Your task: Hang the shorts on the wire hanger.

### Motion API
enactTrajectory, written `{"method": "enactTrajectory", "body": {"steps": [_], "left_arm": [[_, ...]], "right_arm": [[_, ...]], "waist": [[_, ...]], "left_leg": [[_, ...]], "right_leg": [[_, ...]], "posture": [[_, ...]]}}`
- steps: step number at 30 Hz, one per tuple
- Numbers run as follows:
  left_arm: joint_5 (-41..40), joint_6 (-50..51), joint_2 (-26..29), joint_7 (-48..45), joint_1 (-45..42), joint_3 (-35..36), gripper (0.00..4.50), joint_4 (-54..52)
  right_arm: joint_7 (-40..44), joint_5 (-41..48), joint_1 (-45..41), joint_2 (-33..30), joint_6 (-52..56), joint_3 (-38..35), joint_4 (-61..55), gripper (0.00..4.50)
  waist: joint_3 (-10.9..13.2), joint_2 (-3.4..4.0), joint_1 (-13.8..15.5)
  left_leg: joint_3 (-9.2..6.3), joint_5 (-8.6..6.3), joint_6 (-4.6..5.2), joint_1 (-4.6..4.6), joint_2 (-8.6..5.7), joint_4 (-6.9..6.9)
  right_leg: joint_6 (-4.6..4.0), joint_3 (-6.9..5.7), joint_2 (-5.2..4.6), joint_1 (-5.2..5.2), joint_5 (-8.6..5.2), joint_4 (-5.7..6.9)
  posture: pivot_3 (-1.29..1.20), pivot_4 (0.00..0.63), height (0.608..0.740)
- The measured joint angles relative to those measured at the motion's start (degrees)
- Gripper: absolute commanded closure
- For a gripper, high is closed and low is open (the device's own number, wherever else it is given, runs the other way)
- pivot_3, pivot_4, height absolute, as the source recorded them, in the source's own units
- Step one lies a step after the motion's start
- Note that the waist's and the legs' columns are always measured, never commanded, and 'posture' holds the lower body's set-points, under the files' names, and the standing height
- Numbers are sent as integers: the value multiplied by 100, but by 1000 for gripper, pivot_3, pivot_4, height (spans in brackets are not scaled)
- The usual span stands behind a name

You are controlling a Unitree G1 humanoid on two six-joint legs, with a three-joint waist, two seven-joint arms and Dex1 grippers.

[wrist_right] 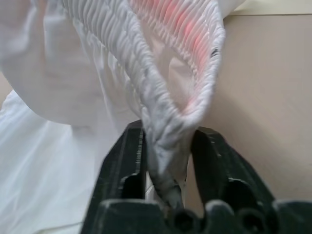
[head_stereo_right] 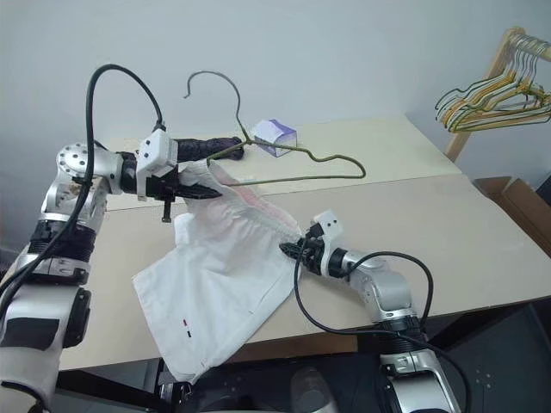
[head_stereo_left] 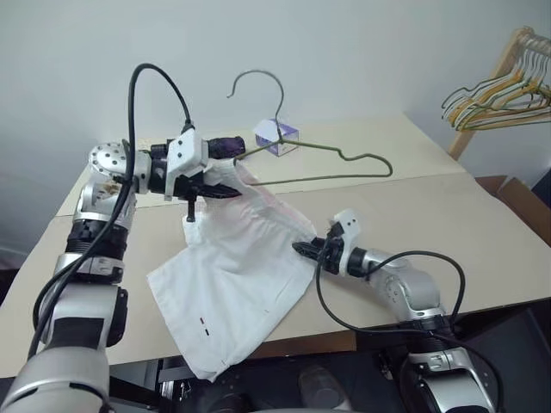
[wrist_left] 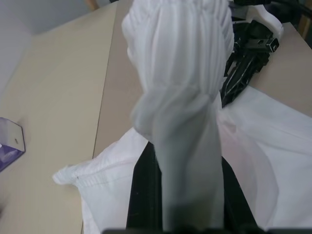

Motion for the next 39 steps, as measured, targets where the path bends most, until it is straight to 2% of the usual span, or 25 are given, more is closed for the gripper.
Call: {"method": "enactTrajectory", "body": {"steps": [2,10,18,29,39], "left_arm": [[-5,51,38,13,119,0,4500,-85],[172,-194,322,213,769,-12,4500,4],[271,-559,481,258,999,-43,4500,42],[287,-996,667,295,1271,-158,4500,-10],[-245,-775,615,77,1305,-42,4500,17]], "right_arm": [[-2,122,40,-4,0,-152,-48,4473],[79,531,224,-455,81,-620,-631,4473],[71,656,225,-832,138,-678,-674,4473],[78,869,224,-1033,138,-698,-554,4473],[75,883,225,-1094,137,-698,-534,4473]], "waist": [[0,0,0],[0,0,8],[0,0,13],[0,0,29],[0,0,20]], "left_leg": [[0,0,0,-1,0,0],[0,0,0,-1,0,0],[0,-1,-1,-2,0,-2],[1,-1,-1,-3,0,-3],[1,0,-1,-3,0,-3]], "right_leg": [[0,0,0,0,0,0],[0,1,0,-2,0,-1],[0,0,-1,-2,0,-3],[0,0,-1,-2,0,-3],[1,0,-1,-4,0,-3]], "posture": [[-324,0,740],[-332,0,740],[-331,0,740],[-332,0,740],[-340,0,740]]}}
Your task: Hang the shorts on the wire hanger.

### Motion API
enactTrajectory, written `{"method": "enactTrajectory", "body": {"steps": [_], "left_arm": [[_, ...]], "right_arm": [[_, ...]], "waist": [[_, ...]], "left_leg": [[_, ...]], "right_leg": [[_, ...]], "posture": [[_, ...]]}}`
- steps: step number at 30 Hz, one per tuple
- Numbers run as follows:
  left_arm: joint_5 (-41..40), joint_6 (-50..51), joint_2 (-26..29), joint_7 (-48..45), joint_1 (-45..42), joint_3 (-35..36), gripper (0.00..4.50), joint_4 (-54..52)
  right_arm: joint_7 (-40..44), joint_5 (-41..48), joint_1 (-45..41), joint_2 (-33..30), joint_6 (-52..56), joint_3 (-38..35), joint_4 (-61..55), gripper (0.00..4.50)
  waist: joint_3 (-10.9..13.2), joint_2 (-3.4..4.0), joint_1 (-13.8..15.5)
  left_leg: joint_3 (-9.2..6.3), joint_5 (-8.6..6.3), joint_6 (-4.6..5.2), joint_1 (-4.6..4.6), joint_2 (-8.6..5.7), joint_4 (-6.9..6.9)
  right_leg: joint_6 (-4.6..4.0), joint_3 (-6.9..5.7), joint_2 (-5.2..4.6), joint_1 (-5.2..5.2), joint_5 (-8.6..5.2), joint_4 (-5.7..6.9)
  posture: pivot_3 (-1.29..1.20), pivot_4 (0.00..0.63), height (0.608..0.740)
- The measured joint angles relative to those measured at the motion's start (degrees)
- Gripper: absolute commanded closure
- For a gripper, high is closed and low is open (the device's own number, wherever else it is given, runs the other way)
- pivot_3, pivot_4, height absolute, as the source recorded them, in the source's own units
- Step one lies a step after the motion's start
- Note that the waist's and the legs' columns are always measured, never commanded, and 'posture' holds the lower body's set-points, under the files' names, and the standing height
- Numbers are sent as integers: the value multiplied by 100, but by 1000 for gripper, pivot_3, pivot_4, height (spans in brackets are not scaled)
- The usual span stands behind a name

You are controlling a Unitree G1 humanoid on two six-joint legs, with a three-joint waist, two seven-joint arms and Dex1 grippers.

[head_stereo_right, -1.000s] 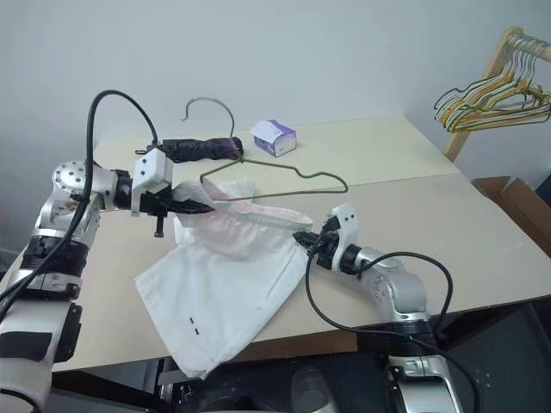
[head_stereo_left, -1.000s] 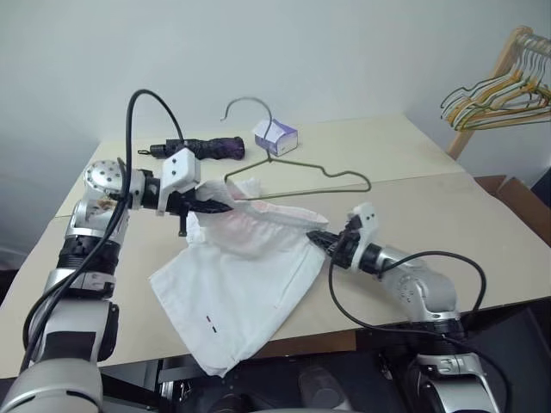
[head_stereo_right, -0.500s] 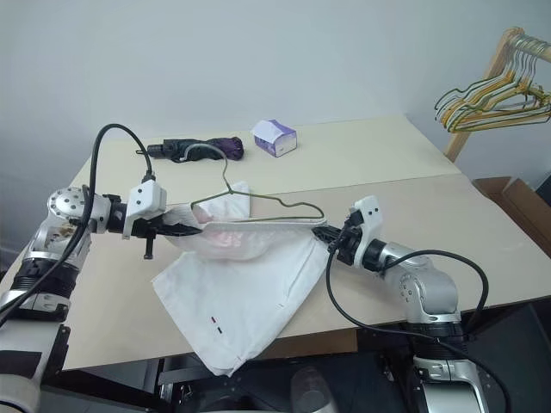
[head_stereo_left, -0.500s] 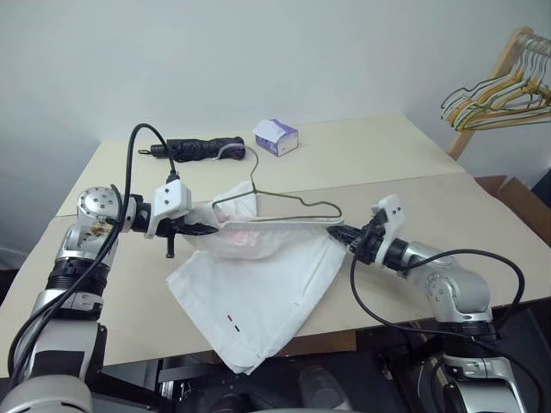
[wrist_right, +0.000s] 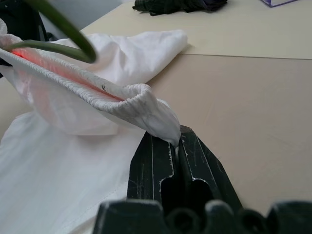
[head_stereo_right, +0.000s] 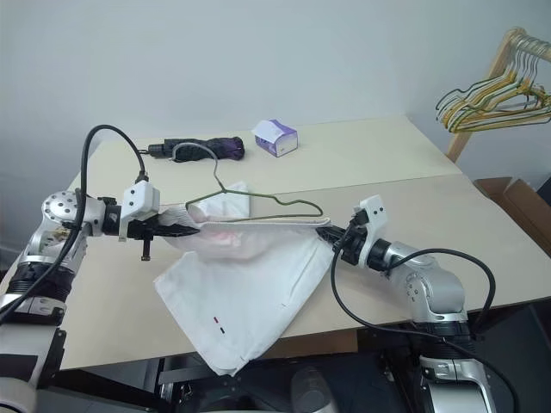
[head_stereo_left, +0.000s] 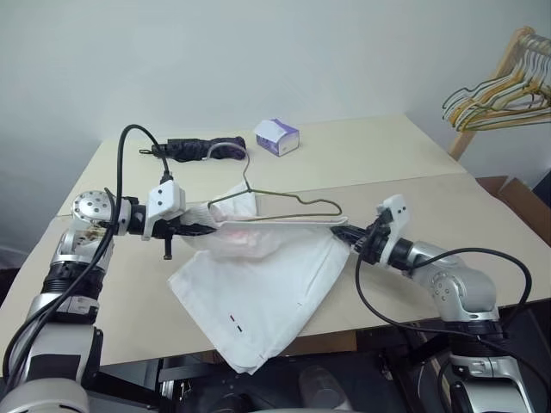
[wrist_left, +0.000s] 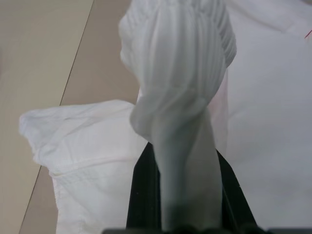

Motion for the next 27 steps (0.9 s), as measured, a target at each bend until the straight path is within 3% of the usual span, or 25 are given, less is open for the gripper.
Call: {"method": "enactTrajectory", "body": {"steps": [27], "left_arm": [[335,-412,-37,45,-244,-202,4500,656]], "right_arm": [[2,209,51,-207,1,0,-112,4473]], "waist": [[0,0,-38]], "left_leg": [[0,0,0,0,0,0]], "right_leg": [[1,-1,0,0,0,-1]], "posture": [[-349,0,740]]}}
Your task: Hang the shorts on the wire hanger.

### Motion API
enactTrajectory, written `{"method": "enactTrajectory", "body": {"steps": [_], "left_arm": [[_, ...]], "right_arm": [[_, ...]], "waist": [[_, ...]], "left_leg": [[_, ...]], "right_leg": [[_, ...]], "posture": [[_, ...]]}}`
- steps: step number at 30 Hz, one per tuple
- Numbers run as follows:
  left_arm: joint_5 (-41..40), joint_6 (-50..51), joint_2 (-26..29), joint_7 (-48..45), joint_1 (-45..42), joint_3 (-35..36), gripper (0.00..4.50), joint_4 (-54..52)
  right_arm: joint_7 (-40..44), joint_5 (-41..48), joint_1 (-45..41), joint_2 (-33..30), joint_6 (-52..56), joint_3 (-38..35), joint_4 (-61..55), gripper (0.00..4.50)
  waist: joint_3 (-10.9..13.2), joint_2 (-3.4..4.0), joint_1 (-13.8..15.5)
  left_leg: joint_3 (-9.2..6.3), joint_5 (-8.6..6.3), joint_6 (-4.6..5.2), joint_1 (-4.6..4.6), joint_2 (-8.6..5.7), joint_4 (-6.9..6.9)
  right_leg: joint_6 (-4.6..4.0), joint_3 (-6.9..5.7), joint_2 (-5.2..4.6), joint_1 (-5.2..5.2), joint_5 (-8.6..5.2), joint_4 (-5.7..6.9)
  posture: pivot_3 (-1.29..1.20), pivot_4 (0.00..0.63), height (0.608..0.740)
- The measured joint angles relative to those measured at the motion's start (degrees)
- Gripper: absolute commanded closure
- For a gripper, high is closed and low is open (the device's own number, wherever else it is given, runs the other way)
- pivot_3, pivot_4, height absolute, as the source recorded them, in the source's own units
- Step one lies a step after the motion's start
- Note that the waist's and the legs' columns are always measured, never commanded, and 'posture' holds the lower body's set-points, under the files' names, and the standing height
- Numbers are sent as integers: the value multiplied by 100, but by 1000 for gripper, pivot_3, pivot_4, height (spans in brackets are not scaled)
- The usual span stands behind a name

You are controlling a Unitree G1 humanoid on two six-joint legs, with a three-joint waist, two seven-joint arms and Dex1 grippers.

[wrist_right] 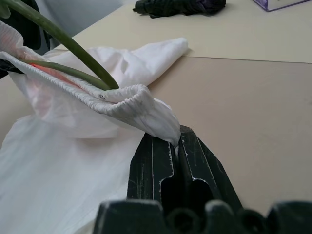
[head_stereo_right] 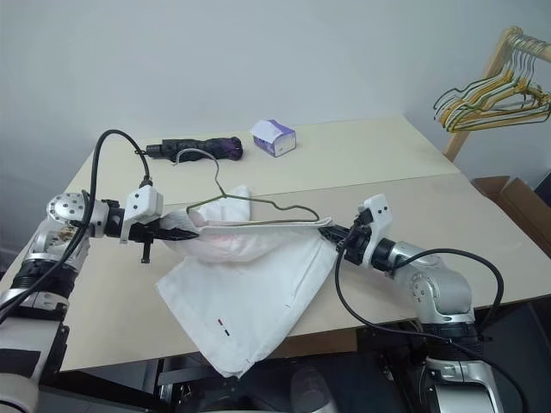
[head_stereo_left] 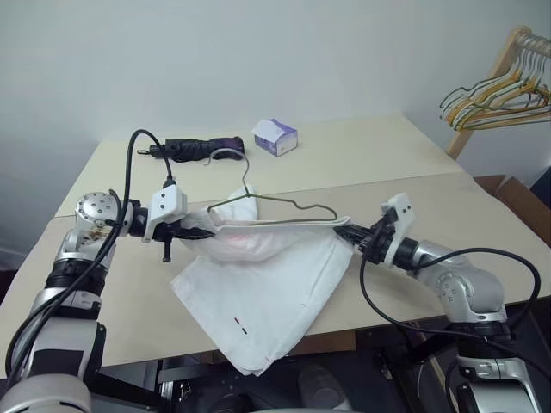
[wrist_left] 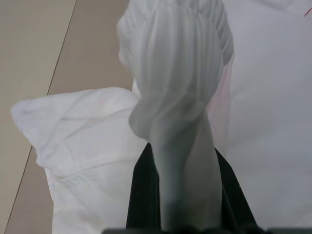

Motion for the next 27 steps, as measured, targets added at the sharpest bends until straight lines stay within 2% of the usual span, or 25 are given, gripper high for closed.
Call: {"method": "enactTrajectory", "body": {"steps": [10,27], "left_arm": [[-295,181,0,-313,0,23,4500,-43],[-72,46,0,-208,-115,9,4500,97]], "right_arm": [[23,-2,6,-101,0,1,1,4473],[41,9,82,-102,0,2,-57,4473]], "waist": [[0,0,1],[0,0,-8]], "left_leg": [[0,0,0,-1,0,0],[0,0,0,0,1,0]], "right_leg": [[0,0,0,0,0,0],[2,0,0,0,-1,0]], "posture": [[-351,0,740],[-351,0,740]]}}
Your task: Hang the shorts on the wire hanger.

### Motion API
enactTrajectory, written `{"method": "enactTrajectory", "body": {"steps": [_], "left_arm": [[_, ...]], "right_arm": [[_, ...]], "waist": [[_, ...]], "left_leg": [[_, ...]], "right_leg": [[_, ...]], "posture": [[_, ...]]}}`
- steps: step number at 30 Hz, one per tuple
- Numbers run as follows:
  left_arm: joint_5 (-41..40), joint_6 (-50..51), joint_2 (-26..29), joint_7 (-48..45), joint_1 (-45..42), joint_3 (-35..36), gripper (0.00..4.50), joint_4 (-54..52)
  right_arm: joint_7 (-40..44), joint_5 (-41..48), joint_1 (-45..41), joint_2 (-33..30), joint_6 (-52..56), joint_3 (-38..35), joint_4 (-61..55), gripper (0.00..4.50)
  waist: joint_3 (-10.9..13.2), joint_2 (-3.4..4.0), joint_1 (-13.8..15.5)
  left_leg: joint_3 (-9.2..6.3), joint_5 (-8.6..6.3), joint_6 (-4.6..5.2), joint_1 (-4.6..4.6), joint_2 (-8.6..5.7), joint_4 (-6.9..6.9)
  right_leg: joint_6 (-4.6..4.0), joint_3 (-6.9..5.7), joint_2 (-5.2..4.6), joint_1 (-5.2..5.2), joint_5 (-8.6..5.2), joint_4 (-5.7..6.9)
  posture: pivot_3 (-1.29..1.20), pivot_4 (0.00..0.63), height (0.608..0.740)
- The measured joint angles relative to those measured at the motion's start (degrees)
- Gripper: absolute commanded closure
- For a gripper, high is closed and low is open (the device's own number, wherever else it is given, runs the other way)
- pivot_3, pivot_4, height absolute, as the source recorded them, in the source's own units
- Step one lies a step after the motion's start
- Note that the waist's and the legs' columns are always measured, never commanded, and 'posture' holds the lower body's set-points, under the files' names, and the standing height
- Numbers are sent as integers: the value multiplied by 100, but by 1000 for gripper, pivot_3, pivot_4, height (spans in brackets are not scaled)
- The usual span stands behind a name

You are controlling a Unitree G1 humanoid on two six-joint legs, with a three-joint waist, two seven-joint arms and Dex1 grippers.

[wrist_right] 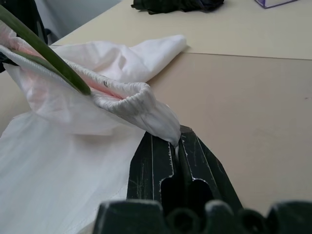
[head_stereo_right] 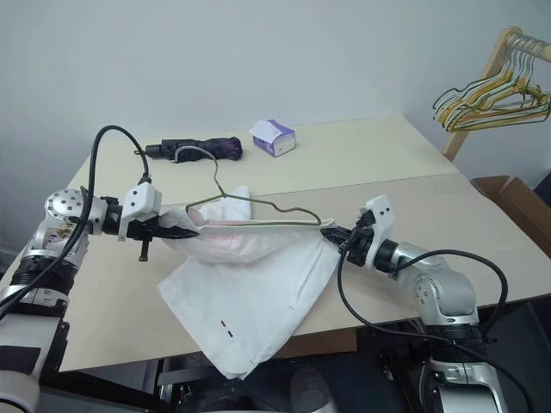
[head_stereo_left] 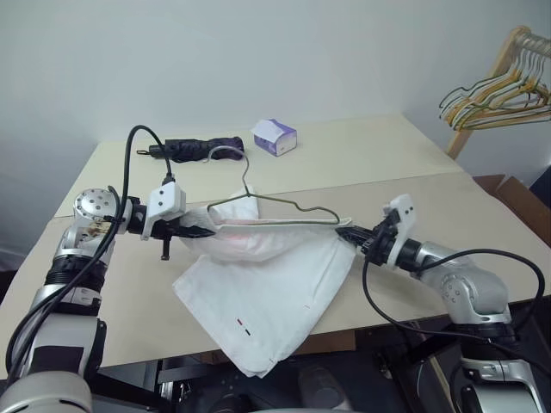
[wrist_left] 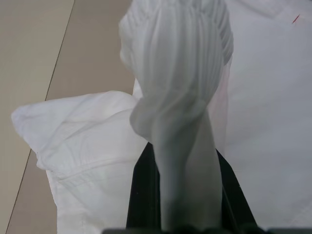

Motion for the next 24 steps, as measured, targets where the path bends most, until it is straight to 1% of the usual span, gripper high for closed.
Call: {"method": "enactTrajectory", "body": {"steps": [21,24], "left_arm": [[97,-138,-39,276,126,-22,4500,16],[319,-393,-36,383,124,-164,4500,82]], "right_arm": [[119,7,14,-40,2,0,-7,4473],[123,6,14,-50,3,0,-10,4473]], "waist": [[0,0,2],[0,0,4]], "left_leg": [[0,0,0,-1,0,0],[0,0,0,0,0,0]], "right_leg": [[0,0,0,-1,0,0],[0,0,0,1,0,0]], "posture": [[-358,0,740],[-360,0,740]]}}
